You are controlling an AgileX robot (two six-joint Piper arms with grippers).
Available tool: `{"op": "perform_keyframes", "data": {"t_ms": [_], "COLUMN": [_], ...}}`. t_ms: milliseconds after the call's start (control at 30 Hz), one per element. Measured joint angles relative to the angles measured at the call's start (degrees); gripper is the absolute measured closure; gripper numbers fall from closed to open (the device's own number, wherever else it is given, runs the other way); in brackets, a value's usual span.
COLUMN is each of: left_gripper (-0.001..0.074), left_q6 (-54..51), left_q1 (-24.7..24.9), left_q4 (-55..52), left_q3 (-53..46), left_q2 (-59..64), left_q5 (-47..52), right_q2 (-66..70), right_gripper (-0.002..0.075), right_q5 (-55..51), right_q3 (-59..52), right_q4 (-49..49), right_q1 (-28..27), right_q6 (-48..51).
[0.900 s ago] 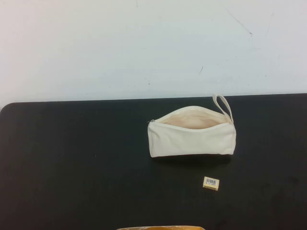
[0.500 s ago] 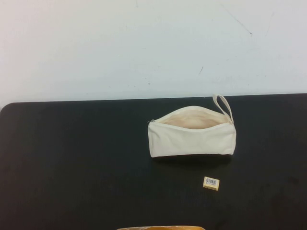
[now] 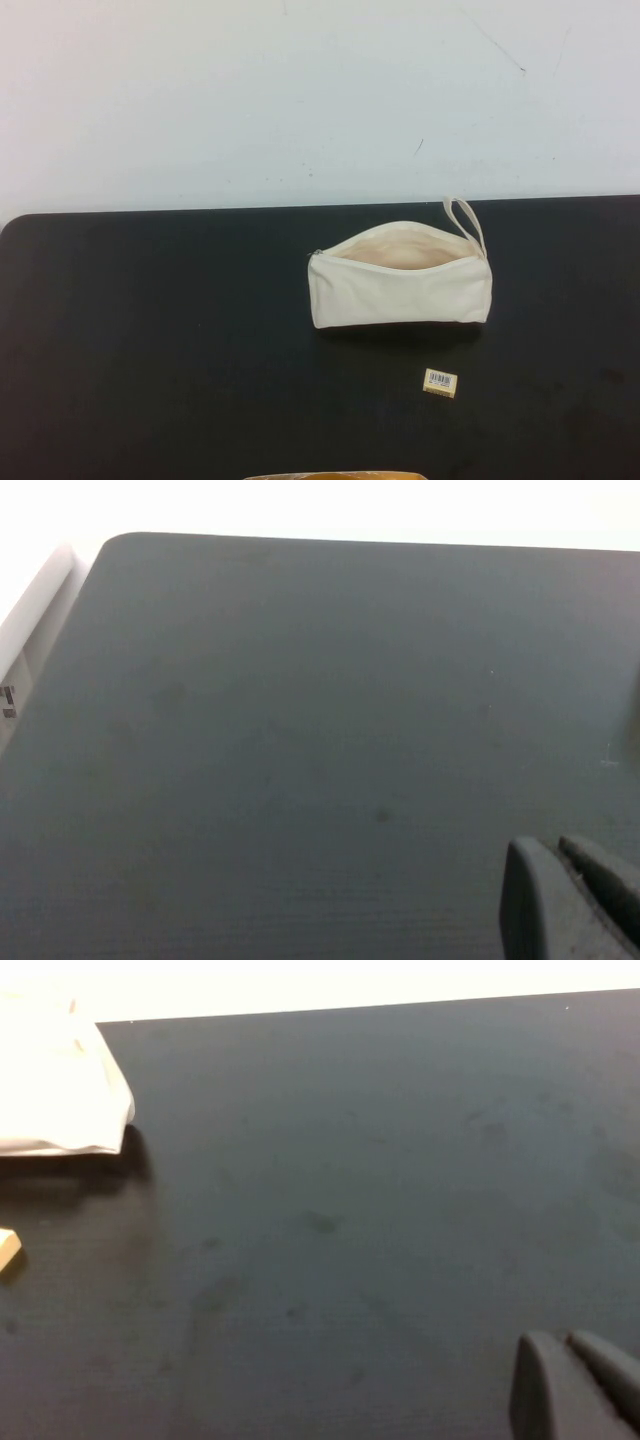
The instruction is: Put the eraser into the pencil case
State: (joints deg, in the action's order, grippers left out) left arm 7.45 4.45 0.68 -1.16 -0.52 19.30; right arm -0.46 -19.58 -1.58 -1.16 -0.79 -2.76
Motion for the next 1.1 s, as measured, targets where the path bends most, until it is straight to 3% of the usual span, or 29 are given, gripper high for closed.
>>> {"op": "perform_keyframes", "data": {"t_ms": [367,800,1000,1100], "left_gripper": [0.0738,0.0738,0.0738,0.0738], "left_q6": [0.00,0.00,0.00,0.00], "left_q1": [0.00,0.00,0.00,0.00], "left_q4": [0.00,0.00,0.00,0.00], "left_q3": [0.00,0.00,0.00,0.00], "left_q2": [0.00,0.00,0.00,0.00], "left_q5": [0.00,0.00,0.00,0.00], "right_q2": [0.00,-0.05,-0.41,-0.41], "right_gripper": [0.0727,0.0727,0.0727,0.0727], "right_q5": [3.43,55.38,63.85,58.80], "right_q3": [-0.06,-0.06,-0.06,2.82], "right_q4": [0.00,-0.30,-0.16,0.46], "right_q1": [0.00,0.00,0.00,0.00], "right_q6": [0.00,5.12,6.45,6.45]}}
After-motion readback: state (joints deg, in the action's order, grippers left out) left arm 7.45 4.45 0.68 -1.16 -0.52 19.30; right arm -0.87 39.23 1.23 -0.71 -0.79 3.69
